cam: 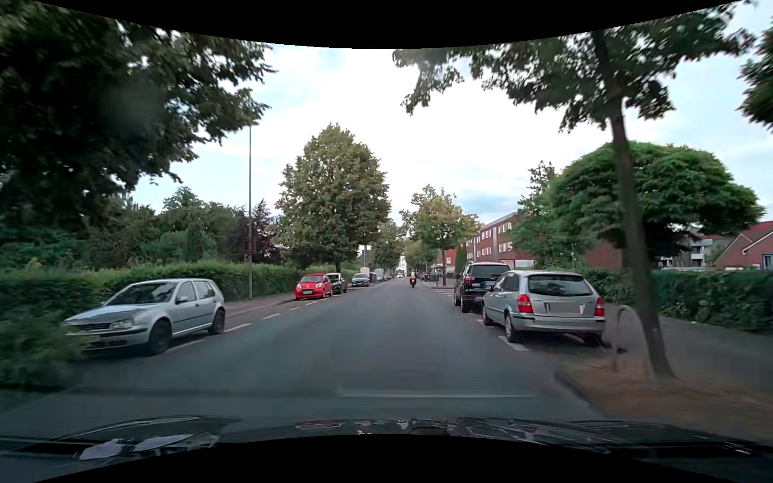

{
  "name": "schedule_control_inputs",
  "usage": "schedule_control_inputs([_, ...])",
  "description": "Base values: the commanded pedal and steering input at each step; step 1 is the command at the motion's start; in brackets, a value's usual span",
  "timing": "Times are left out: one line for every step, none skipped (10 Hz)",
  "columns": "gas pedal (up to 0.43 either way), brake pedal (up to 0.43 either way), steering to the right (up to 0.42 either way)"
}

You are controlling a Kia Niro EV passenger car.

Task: Follow the waypoints while adhering to traffic rules and regulations

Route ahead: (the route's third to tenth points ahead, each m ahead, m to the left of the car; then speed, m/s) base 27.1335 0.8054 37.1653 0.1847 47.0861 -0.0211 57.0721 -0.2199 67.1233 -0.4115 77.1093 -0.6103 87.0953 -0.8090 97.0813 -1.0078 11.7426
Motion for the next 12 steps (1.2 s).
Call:
schedule_control_inputs([0.197, 0.000, 0.001])
schedule_control_inputs([0.189, 0.000, 0.001])
schedule_control_inputs([0.189, 0.000, 0.005])
schedule_control_inputs([0.189, 0.000, 0.014])
schedule_control_inputs([0.189, 0.000, 0.018])
schedule_control_inputs([0.189, 0.000, 0.017])
schedule_control_inputs([0.189, 0.000, 0.015])
schedule_control_inputs([0.189, 0.000, 0.015])
schedule_control_inputs([0.189, 0.000, 0.015])
schedule_control_inputs([0.189, 0.000, 0.015])
schedule_control_inputs([0.189, 0.000, 0.011])
schedule_control_inputs([0.189, 0.000, 0.009])
